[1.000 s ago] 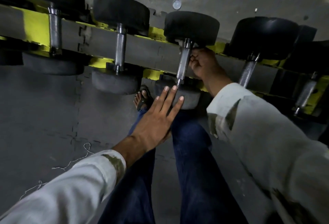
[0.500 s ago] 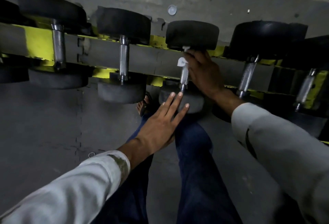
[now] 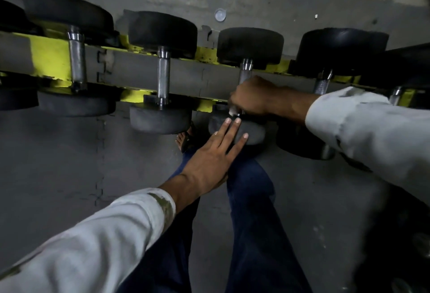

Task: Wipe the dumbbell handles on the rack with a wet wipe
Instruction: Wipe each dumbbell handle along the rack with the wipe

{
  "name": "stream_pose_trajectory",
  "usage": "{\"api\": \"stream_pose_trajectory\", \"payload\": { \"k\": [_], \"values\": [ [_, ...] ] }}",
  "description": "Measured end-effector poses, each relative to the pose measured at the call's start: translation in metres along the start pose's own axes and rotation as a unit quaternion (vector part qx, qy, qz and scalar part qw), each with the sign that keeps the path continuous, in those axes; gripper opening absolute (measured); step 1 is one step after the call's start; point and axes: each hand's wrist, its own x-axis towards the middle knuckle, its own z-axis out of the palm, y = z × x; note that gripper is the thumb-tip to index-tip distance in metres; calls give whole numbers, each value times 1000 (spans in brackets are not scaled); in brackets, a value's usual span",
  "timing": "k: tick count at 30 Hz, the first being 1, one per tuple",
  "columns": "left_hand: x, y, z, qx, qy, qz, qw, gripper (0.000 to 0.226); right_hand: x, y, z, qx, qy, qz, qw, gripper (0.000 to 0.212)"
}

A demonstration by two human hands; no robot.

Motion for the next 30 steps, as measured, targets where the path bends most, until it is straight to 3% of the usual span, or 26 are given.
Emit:
{"api": "stream_pose_trajectory", "payload": {
  "k": [3,6,10,12,15,19,23,26,28,30],
  "values": [
    [0,0,4,5,8,-2,1000,108,10,-9,-11,-33,-35,41,998,25],
    [1,1,9,1,7,-5,1000,113,25,-19,-16,3,-113,0,994,24],
    [1,4,10,7,-2,-15,1000,115,31,-10,-29,44,-134,3,990,19],
    [2,5,12,15,-1,-20,1000,116,28,-14,-25,58,-103,5,993,19],
    [2,8,13,17,-6,-24,1000,119,12,-11,-2,99,12,-23,995,20],
    [3,12,8,41,-14,-37,998,117,-12,-2,31,250,113,-1,962,8],
    [2,17,7,56,-11,-47,997,107,-28,-16,65,388,173,147,893,16],
    [4,18,9,58,-13,-52,997,111,-27,-25,92,522,192,266,787,14],
    [4,19,11,55,-16,-58,997,115,-13,-27,101,629,165,294,701,8],
    [4,20,12,53,-24,-58,997,122,8,-19,108,693,115,294,648,9]
  ]
}}
